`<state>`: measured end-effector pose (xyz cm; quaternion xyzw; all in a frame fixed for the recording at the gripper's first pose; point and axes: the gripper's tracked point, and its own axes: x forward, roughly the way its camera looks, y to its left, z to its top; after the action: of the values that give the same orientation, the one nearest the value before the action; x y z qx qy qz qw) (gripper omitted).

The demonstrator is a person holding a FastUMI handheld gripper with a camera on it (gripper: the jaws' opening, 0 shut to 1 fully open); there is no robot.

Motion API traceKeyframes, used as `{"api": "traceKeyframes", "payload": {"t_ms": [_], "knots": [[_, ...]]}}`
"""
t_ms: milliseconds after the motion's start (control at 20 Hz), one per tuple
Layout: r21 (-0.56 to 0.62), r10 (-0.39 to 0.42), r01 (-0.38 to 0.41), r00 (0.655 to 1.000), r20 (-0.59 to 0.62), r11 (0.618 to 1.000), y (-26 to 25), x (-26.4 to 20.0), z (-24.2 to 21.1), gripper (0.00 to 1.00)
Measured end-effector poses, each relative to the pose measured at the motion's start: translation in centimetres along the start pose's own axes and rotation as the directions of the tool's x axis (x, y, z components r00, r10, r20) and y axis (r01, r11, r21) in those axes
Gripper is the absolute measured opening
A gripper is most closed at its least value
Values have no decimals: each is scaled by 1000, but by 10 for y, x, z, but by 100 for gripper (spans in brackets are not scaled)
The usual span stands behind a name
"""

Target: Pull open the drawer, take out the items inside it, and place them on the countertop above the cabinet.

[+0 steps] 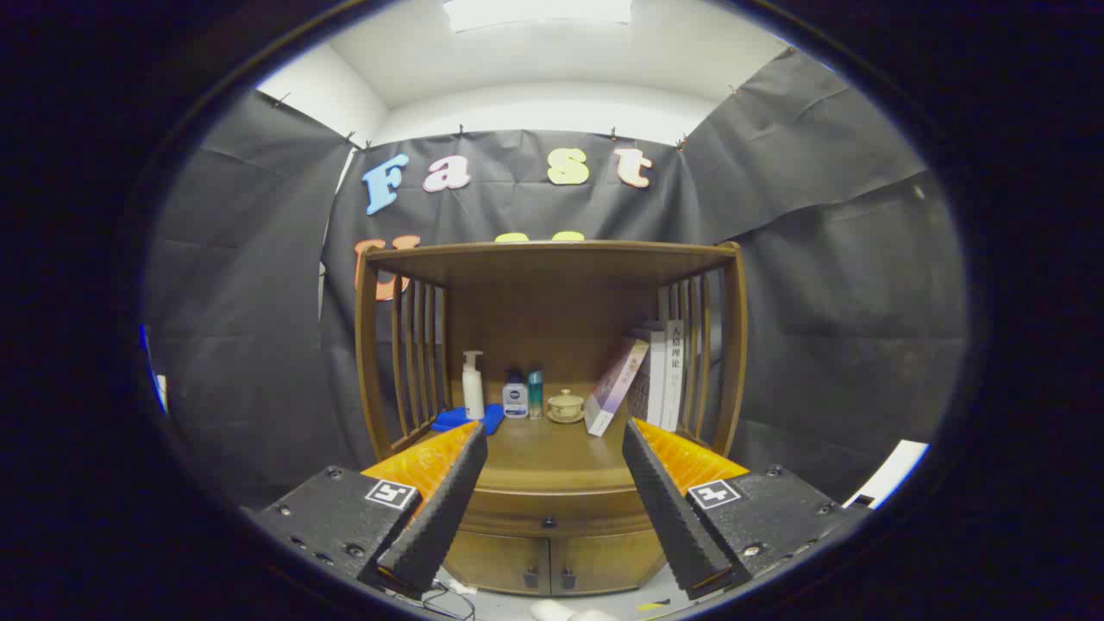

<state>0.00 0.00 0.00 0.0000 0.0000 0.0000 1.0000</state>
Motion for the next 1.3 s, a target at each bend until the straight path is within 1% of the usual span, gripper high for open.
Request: {"api": "traceKeyframes", "payload": {"t_ms": [200, 600, 800, 1050, 1300], "knots": [[4, 1, -1, 1000, -4, 1000, -3, 4, -2, 99], [-2, -42, 42, 999, 10, 999, -16, 14, 4, 99], [2, -52, 52, 999, 10, 999, -16, 21, -4, 99], [-6, -36, 36, 999, 7, 999, -7, 33, -31, 99], [-6, -27, 27, 999, -22, 1000, -3, 50, -77, 99]]}}
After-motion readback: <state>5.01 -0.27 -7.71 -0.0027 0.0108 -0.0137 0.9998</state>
